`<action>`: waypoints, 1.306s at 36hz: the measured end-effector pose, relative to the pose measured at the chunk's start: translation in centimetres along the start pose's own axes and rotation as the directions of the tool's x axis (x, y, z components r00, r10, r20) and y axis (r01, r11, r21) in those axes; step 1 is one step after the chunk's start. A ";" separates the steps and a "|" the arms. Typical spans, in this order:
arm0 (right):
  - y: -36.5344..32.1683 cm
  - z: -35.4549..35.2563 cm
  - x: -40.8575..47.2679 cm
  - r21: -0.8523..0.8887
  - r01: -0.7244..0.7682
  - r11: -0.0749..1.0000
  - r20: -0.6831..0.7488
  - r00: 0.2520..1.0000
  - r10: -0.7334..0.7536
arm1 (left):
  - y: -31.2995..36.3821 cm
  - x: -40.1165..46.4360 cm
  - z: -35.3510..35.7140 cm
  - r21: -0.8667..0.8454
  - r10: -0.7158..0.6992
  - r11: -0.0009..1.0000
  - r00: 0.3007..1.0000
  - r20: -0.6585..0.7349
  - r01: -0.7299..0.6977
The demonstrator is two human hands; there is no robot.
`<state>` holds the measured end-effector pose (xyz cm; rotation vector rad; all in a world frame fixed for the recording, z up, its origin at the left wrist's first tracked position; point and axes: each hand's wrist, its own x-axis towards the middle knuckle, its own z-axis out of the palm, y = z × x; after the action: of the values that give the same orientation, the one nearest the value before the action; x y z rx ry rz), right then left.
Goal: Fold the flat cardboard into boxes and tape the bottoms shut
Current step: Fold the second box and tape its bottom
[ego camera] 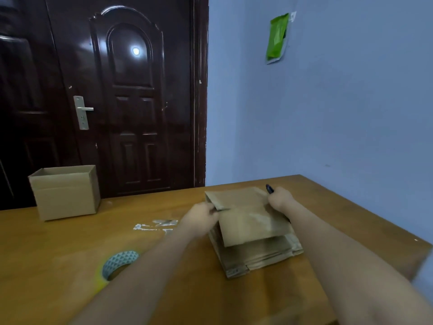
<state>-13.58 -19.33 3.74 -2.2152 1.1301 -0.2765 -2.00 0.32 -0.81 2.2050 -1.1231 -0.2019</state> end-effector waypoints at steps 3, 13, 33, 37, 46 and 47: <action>-1.7 -0.9 0.0 0.178 0.021 0.984 -0.106 0.994 -0.002 | 1.0 0.3 -1.7 -0.260 -0.053 0.965 0.994 -0.090 0.028; -10.2 1.4 -1.6 0.589 0.185 0.787 -0.174 0.980 -0.100 | 2.8 -0.9 -12.0 -0.604 -0.136 0.795 0.957 -0.256 -0.049; -22.6 15.7 -9.4 -0.094 0.776 0.623 -0.122 0.612 -0.781 | -7.6 -5.5 -23.5 -0.262 -0.396 0.917 0.754 -0.524 0.299; -22.8 17.5 -9.7 -0.059 0.775 0.629 0.008 0.631 -0.776 | -8.3 -5.2 -23.9 -0.286 -0.445 0.894 0.755 -0.481 0.345; -23.2 19.3 -8.9 -0.008 0.809 0.588 0.118 0.585 -0.802 | -8.2 -4.2 -23.8 -0.050 -0.422 0.895 0.807 -0.413 0.442; -23.2 19.4 -8.7 0.007 0.806 0.592 0.112 0.588 -0.801 | -8.2 -4.0 -23.7 -0.042 -0.418 0.897 0.814 -0.403 0.440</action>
<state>4.95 6.15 3.74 -2.6173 -0.0299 -0.4999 10.63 18.20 12.08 2.3787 -0.3963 0.0981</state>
